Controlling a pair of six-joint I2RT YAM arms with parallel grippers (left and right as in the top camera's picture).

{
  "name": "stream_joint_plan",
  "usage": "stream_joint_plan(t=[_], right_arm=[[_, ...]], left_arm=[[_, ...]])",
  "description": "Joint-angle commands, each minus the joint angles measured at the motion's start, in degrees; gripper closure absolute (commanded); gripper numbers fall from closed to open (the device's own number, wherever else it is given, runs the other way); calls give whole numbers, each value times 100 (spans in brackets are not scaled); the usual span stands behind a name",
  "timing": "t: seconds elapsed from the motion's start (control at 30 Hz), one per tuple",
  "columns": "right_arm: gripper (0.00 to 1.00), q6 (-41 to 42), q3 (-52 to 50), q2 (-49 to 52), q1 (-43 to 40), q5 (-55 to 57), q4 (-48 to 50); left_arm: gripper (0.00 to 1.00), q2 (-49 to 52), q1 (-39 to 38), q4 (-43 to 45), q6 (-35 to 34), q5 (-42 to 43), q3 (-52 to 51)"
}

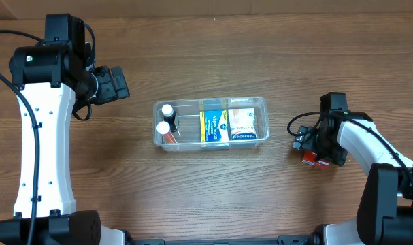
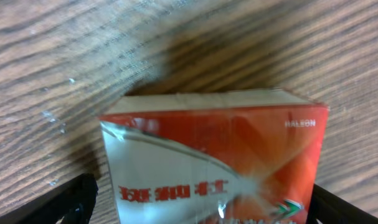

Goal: Pack container
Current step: 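Place the red medicine box into the container's right end and release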

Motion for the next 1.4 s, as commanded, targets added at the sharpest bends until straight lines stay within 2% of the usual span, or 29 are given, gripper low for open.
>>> stream_joint_plan(t=[0.0,0.13,0.33,0.47,0.63,0.73,0.83,0.97,1.1,1.37], right_arm=[[12,-22,-17,20,-13,-33,83],[25,-22,-15,20,-13,-33,94],[34,-17,11,17,-13,-35,144],[34,66,415,-37,-2,-170,-153],[34,-133,1869,-538,186,-726,-1287],[33,-240,2964,-833,754,-761,-1926],[34,-236,3650,-885,1440,-739,-2133],[33,-74,3722,-750,2428,-737,-1814],[32,-57,3694,-227,2914,-734,-1711],[29,-160,3683,990,2957,-737,-1744]], left_arm=[[0,-103,-4,2,85,-76,122],[0,-103,-4,0,85,-76,122],[0,-103,-4,-2,85,-76,122],[0,-103,-4,0,85,-76,122],[0,-103,-4,2,85,-74,122],[0,-103,-4,2,83,-74,122],[0,-103,-4,2,81,-70,122],[0,-103,-4,2,59,-57,122],[0,-103,-4,0,59,-57,122],[0,-103,-4,0,61,-59,122]])
